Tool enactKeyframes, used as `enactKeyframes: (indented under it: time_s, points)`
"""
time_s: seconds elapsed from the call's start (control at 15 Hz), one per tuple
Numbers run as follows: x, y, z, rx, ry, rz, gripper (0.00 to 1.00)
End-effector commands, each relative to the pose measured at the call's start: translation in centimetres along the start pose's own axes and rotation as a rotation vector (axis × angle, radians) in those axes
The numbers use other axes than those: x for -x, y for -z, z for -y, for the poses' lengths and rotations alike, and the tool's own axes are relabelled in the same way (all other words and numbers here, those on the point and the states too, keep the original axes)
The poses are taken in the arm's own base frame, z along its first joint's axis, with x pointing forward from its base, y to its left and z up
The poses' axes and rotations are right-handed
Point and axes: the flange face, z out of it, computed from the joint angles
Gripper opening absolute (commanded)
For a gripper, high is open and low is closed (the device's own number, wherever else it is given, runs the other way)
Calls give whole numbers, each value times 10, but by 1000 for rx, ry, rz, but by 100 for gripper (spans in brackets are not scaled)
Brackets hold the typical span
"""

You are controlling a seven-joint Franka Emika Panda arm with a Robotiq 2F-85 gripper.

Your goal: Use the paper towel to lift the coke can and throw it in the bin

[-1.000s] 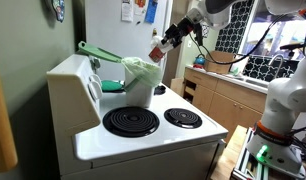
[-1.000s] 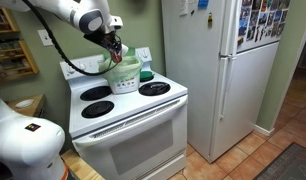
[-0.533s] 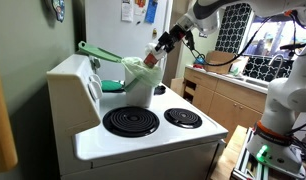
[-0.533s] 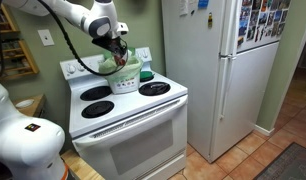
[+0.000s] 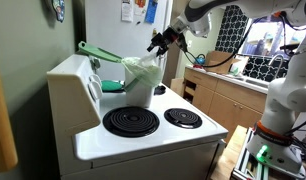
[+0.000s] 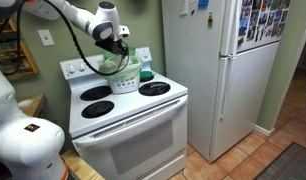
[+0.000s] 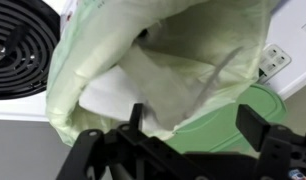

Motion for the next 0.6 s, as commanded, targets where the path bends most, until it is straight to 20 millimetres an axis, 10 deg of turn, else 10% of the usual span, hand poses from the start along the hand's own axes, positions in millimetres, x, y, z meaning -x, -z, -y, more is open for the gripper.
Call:
enactKeyframes:
  time_s: [0.0,0.53]
  points:
    - [-7,29,25,-62,17,-47,100]
    - [10,92,37,37,49,-34,100]
